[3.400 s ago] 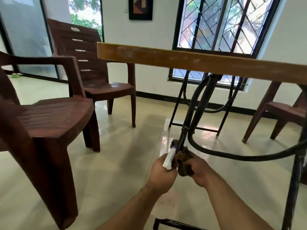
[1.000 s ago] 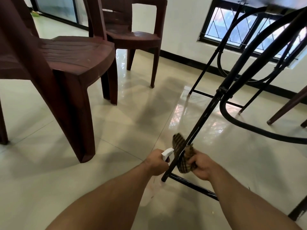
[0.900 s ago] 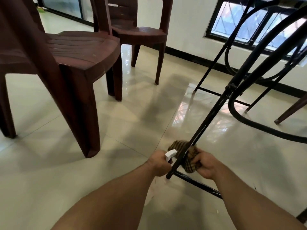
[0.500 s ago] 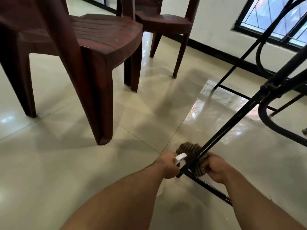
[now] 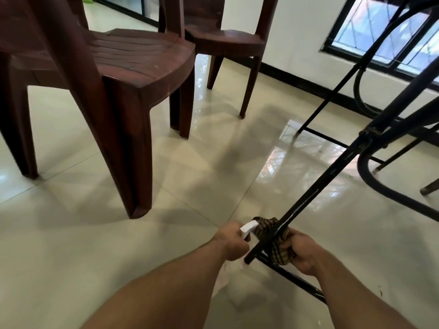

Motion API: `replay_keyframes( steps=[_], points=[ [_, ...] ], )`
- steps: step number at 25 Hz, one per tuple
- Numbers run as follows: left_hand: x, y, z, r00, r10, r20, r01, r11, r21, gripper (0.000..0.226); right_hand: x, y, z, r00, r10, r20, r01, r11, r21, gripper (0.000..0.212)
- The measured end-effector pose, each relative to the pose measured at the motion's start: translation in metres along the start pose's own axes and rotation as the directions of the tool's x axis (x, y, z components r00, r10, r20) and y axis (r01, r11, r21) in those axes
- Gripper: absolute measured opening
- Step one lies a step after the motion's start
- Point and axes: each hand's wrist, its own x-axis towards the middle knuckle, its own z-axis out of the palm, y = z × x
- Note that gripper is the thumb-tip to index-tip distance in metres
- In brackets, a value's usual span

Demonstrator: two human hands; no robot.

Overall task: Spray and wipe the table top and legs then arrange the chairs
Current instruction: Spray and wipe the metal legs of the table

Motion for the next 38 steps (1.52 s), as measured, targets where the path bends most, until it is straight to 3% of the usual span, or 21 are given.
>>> replay_keyframes(
  steps=[3, 5, 8, 10, 11, 12, 13, 15, 16, 17, 19, 21, 23, 25, 27, 29, 31, 32, 33, 35, 38],
  points=[
    [0.004, 0.027, -0.007, 0.985, 0.135, -0.106, -0.147, 0.983, -0.106, 0.021, -0.021, -0.034, -0.010, 0.981, -0.147, -0.126, 0.175, 0.953, 0.248, 0.040],
    [0.004, 0.054, -0.011, 0.945, 0.245, -0.219, -0.278, 0.951, -0.135, 0.022, -0.037, -0.065, -0.021, 0.900, -0.326, -0.289, 0.406, 0.870, 0.281, 0.033],
    [-0.002, 0.094, -0.014, 0.875, 0.336, -0.348, -0.428, 0.872, -0.236, 0.019, -0.068, -0.102, -0.029, 0.569, -0.630, -0.528, 0.687, 0.717, -0.116, 0.033],
    [-0.005, 0.113, -0.014, 0.860, 0.344, -0.378, -0.472, 0.819, -0.327, 0.024, -0.089, -0.115, -0.022, 0.250, -0.825, -0.507, 0.666, 0.527, -0.529, 0.039],
    [-0.008, 0.123, -0.014, 0.851, 0.354, -0.388, -0.490, 0.801, -0.344, 0.025, -0.096, -0.119, -0.019, 0.140, -0.895, -0.423, 0.602, 0.416, -0.681, 0.043],
    [-0.012, 0.131, -0.013, 0.840, 0.375, -0.393, -0.512, 0.787, -0.344, 0.024, -0.097, -0.121, -0.016, 0.109, -0.937, -0.332, 0.523, 0.338, -0.782, 0.048],
    [-0.015, 0.138, -0.011, 0.828, 0.397, -0.395, -0.533, 0.776, -0.337, 0.023, -0.097, -0.121, -0.014, 0.141, -0.954, -0.266, 0.448, 0.301, -0.842, 0.051],
    [-0.020, 0.147, -0.009, 0.816, 0.418, -0.399, -0.550, 0.774, -0.314, 0.023, -0.096, -0.121, -0.013, 0.215, -0.943, -0.255, 0.396, 0.323, -0.860, 0.055],
    [-0.020, 0.148, -0.008, 0.817, 0.414, -0.401, -0.547, 0.777, -0.312, 0.024, -0.101, -0.125, -0.012, 0.194, -0.932, -0.307, 0.437, 0.362, -0.823, 0.055],
    [-0.020, 0.147, -0.008, 0.821, 0.405, -0.402, -0.541, 0.779, -0.319, 0.024, -0.112, -0.134, -0.010, 0.105, -0.929, -0.355, 0.501, 0.358, -0.788, 0.053],
    [-0.019, 0.144, -0.010, 0.825, 0.397, -0.402, -0.532, 0.783, -0.321, 0.023, -0.136, -0.159, -0.008, -0.195, -0.911, -0.362, 0.559, 0.200, -0.805, 0.048],
    [-0.019, 0.140, -0.011, 0.830, 0.389, -0.400, -0.523, 0.792, -0.315, 0.023, -0.144, -0.178, -0.009, -0.363, -0.897, -0.250, 0.440, 0.071, -0.895, 0.045],
    [-0.020, 0.135, -0.013, 0.834, 0.380, -0.399, -0.518, 0.788, -0.333, 0.022, -0.128, -0.176, -0.006, -0.292, -0.941, -0.173, 0.221, 0.109, -0.969, 0.046],
    [-0.023, 0.130, -0.017, 0.840, 0.376, -0.392, -0.511, 0.791, -0.336, 0.016, -0.100, -0.150, 0.004, -0.063, -0.986, -0.155, 0.042, 0.153, -0.987, 0.053],
    [-0.023, 0.125, -0.022, 0.844, 0.376, -0.383, -0.502, 0.806, -0.314, 0.011, -0.088, -0.137, 0.007, 0.039, -0.994, -0.102, 0.027, 0.103, -0.994, 0.052],
    [-0.023, 0.121, -0.026, 0.851, 0.371, -0.371, -0.494, 0.803, -0.332, 0.013, -0.106, -0.153, 0.002, -0.069, -0.990, -0.125, 0.137, 0.115, -0.984, 0.042],
    [-0.020, 0.118, -0.029, 0.858, 0.353, -0.372, -0.480, 0.807, -0.343, 0.011, -0.134, -0.181, 0.000, -0.295, -0.945, -0.141, 0.033, 0.138, -0.990, 0.043],
    [-0.018, 0.116, -0.028, 0.861, 0.341, -0.376, -0.472, 0.811, -0.345, 0.009, -0.140, -0.192, 0.000, -0.343, -0.930, -0.134, -0.047, 0.160, -0.986, 0.043],
    [-0.015, 0.114, -0.026, 0.860, 0.335, -0.384, -0.470, 0.812, -0.346, 0.008, -0.138, -0.197, 0.001, -0.315, -0.939, -0.141, -0.092, 0.178, -0.980, 0.044],
    [-0.015, 0.114, -0.021, 0.854, 0.335, -0.398, -0.478, 0.807, -0.346, 0.007, -0.120, -0.183, 0.009, -0.129, -0.979, -0.159, -0.107, 0.173, -0.979, 0.049],
    [-0.020, 0.118, -0.023, 0.838, 0.370, -0.402, -0.505, 0.804, -0.312, 0.009, -0.080, -0.124, 0.015, 0.135, -0.990, -0.042, -0.113, 0.026, -0.993, 0.063]
  ],
)
